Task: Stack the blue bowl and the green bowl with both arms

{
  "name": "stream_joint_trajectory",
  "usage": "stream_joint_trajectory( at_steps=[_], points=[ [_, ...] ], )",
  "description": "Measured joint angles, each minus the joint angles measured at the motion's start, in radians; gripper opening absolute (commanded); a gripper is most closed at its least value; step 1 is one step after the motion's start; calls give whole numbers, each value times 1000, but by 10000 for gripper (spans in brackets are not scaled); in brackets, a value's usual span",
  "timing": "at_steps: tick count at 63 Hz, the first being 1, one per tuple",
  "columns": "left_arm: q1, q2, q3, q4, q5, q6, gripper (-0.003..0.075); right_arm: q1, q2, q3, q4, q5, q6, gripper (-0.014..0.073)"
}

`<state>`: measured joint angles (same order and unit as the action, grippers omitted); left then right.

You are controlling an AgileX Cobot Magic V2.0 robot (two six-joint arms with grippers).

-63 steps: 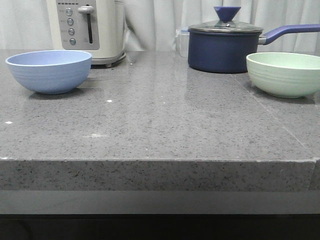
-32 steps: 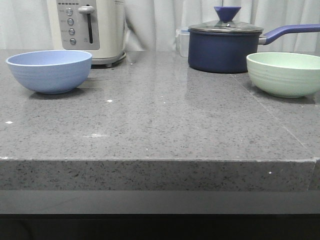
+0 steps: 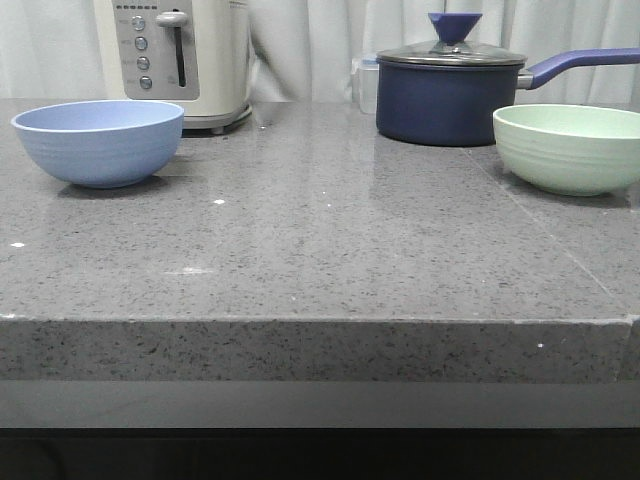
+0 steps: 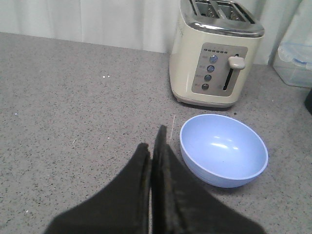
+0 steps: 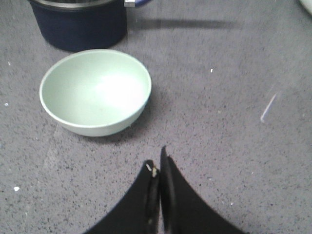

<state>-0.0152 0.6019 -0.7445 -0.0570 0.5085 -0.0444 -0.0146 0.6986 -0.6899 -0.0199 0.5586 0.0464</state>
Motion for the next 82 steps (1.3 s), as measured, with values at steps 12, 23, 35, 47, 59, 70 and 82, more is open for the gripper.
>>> stream_joint_trajectory(
  at_steps=[12,23,35,47,59,70,82],
  points=[
    [0,29,0,0,-20,0,482,0,55,0,0,9,-4,588],
    [0,60,0,-1,-26,0,513,0,59,-2,6,9,-4,575],
    [-90,72,0,-5,-39,25,513,0,84,-44,9,49,-4,575],
    [-265,72,0,2,-42,72,513,0,200,-176,10,125,-5,575],
    [-360,72,0,17,-42,77,512,-31,379,-356,20,211,-5,575],
    [-367,72,0,23,-45,77,512,-98,573,-523,56,321,-19,575],
    [-367,72,0,23,-45,77,513,-149,767,-656,210,410,-162,575]
  ],
)
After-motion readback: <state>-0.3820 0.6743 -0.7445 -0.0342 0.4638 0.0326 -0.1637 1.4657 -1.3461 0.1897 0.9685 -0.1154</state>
